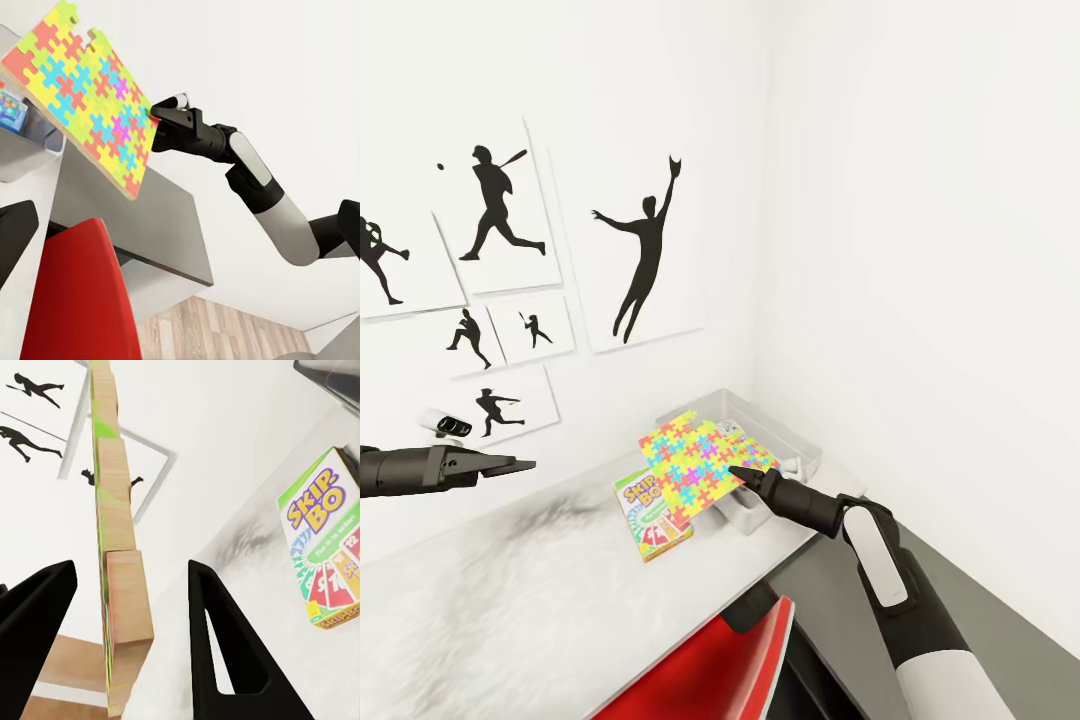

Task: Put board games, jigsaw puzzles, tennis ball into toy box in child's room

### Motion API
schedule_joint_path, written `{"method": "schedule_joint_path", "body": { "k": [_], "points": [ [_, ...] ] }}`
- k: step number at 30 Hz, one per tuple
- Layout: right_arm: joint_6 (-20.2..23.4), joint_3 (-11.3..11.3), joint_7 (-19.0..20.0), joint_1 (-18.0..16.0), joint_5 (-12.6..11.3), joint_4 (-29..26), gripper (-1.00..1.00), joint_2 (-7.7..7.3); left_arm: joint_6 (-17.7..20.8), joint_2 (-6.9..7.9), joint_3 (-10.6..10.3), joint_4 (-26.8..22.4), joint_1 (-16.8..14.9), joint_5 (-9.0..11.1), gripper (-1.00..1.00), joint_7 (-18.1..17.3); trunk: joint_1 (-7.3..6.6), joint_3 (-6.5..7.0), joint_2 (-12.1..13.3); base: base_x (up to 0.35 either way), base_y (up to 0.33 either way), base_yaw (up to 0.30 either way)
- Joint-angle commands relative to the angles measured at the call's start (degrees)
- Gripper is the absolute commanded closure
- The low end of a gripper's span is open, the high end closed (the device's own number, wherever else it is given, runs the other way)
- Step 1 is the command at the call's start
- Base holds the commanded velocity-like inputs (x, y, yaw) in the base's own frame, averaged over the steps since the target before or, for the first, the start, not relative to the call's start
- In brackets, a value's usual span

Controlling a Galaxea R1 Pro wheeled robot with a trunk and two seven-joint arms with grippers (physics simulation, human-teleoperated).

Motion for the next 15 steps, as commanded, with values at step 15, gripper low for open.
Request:
{"method": "schedule_joint_path", "body": {
  "k": [15],
  "points": [
    [0.22, -0.07, 0.29, -0.06, 0.2, -0.01, 1.0, -0.01, 0.61, 0.01, -0.15, 0.02, -0.08, 0.04, -1.0, -0.27, 0.04, -0.14, -0.14, 0.0, -0.054, -0.142]
  ]
}}
